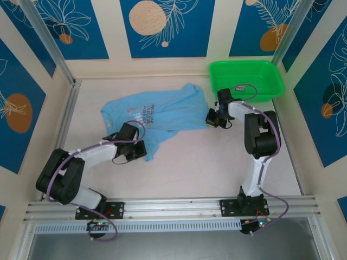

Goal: Fold and stack the t-shirts

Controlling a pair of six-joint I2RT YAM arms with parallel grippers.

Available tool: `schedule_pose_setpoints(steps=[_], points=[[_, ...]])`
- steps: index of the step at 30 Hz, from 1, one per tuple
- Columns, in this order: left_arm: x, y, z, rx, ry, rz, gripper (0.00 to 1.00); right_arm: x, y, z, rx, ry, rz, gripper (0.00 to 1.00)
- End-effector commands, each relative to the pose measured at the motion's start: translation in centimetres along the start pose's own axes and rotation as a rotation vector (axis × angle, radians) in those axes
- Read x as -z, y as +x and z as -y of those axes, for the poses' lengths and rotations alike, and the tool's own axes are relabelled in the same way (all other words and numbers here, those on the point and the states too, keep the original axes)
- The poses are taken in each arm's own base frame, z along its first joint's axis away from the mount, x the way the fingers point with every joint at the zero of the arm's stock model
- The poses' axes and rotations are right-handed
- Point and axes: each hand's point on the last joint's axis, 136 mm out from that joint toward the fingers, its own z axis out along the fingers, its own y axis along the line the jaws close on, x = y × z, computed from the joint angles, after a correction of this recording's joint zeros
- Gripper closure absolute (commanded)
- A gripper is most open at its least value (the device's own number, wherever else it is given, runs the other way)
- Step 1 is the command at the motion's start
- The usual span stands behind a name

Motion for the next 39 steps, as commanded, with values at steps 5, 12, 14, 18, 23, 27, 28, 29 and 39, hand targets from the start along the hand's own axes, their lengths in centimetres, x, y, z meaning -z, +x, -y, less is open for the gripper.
schedule_pose_setpoints(steps=[5,12,14,18,23,27,28,29,39], points=[[7.3,-1.9,0.9,-0.081,-0.083,0.133,1.0,3.8,1.4,-3.4,0.06,-0.111,0.054,1.0],[11.3,-0.8,2.3,-0.127,-0.05,0.1,1.0,5.7,3.2,-2.5,0.044,-0.057,0.046,0.56],[11.7,-0.1,2.5,-0.131,-0.025,0.081,0.99,5.1,3.8,-1.6,0.054,-0.022,0.02,0.43],[11.4,0.9,1.9,-0.147,-0.03,0.048,0.92,3.1,4.7,-0.6,0.063,0.012,-0.056,0.42],[10.0,1.7,0.5,-0.144,-0.072,0.005,0.73,1.2,6.2,-0.5,0.1,0.056,-0.127,0.51],[10.2,1.5,-0.7,-0.126,-0.124,0.043,0.44,-0.2,7.5,-0.8,0.144,0.076,-0.163,0.49],[10.3,1.3,-0.9,-0.122,-0.137,0.055,0.4,-0.5,7.8,-0.7,0.154,0.087,-0.173,0.51],[10.4,1.1,-1.1,-0.117,-0.146,0.065,0.37,-0.6,7.8,-0.9,0.17,0.096,-0.168,0.53],[10.9,0.0,-3.7,-0.011,-0.193,0.204,0.32,2.5,7.1,-5.1,0.118,-0.155,-0.129,1.0]])
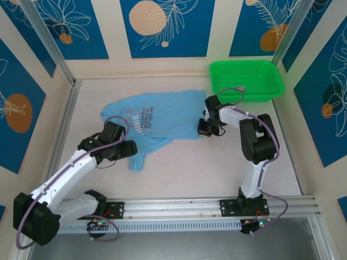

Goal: Fold and stack the t-shirts

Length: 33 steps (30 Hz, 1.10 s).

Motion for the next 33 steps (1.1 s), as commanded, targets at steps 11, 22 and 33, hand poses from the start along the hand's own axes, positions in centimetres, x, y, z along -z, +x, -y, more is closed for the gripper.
schedule_pose_setpoints(steps=[11,22,33], points=[[-3.3,0.0,-0.1,0.016,-0.008,-0.055,0.34,10.6,-7.1,-8.0,-0.128,-0.412,0.1,0.95],[-5.1,-0.2,0.7,0.024,0.003,-0.1,0.31,7.6,-14.1,-6.7,-0.12,-0.206,0.111,0.48],[-5.9,0.8,-1.4,0.132,-0.044,-0.048,0.25,7.0,-10.9,-2.4,-0.081,-0.184,0.206,0.64]])
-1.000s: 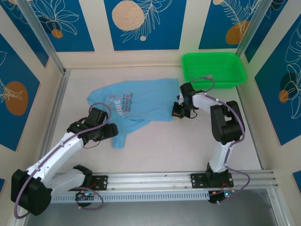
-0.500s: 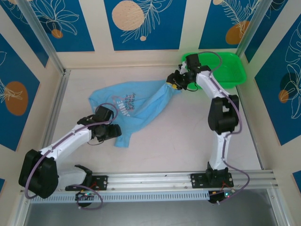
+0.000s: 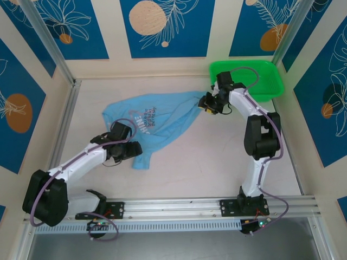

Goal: Fold and stack the t-shirts

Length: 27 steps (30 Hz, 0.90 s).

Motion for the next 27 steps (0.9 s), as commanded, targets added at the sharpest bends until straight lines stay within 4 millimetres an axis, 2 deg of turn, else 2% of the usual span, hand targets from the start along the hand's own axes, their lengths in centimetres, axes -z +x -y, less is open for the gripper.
schedule_pose_setpoints(steps=[1,4,8,12,15,18,20,23,25,27], points=[[-0.2,0.0,-1.1,0.087,-0.013,0.041,0.24,-1.7,-0.8,0.5,0.025,-0.03,-0.002,0.66],[-0.4,0.4,-1.6,0.136,-0.011,0.051,0.24,-4.0,-0.5,0.4,0.03,0.001,-0.057,0.68],[0.0,0.9,-3.5,0.191,-0.051,0.098,0.23,-6.6,-0.6,1.2,0.024,0.056,-0.101,0.65],[0.4,0.9,-4.5,0.218,-0.049,0.133,0.22,-8.3,-0.5,2.2,0.004,0.098,-0.131,0.65],[0.3,0.5,-3.1,0.206,0.077,0.131,0.24,-9.4,-0.7,2.0,0.018,0.098,-0.141,0.63],[0.2,0.4,-1.2,0.155,0.182,0.113,0.35,-10.0,-0.8,1.3,0.049,0.099,-0.141,0.63],[-0.2,0.6,-0.4,0.136,0.22,0.087,0.38,-10.3,-0.8,1.0,0.056,0.1,-0.141,0.67],[-1.2,1.1,0.2,0.13,0.24,0.035,0.37,-10.5,-0.7,0.6,0.071,0.095,-0.14,0.88],[-1.9,1.4,1.0,0.119,0.273,-0.008,0.37,-10.1,-0.4,0.1,0.087,0.102,-0.131,0.96],[-2.4,1.7,1.8,0.112,0.303,-0.047,0.45,-8.9,-0.3,-0.7,0.109,0.103,-0.108,1.0]])
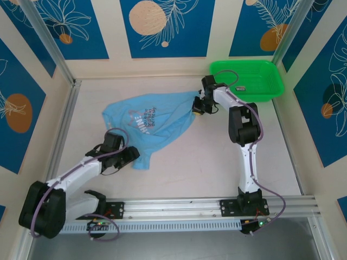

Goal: Fold and stack the t-shirts

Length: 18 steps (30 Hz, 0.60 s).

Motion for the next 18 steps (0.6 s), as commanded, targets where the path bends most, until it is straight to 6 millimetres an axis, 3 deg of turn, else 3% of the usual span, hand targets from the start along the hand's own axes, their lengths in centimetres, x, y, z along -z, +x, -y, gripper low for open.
schedule_pose_setpoints(steps=[1,7,12,18], points=[[-0.7,0.4,2.2,-0.043,0.107,-0.069,0.52,2.1,0.7,-1.3,0.043,0.016,0.028,1.0],[0.9,-0.5,2.5,-0.133,0.023,-0.07,0.99,8.1,3.5,-1.3,0.075,0.118,0.095,1.0],[3.7,-1.5,2.1,-0.165,-0.059,0.005,1.0,11.2,7.7,-0.1,0.101,0.201,0.09,1.0],[6.2,-1.1,2.1,-0.187,-0.073,0.014,1.0,11.7,15.0,1.7,0.142,0.263,0.012,1.0]])
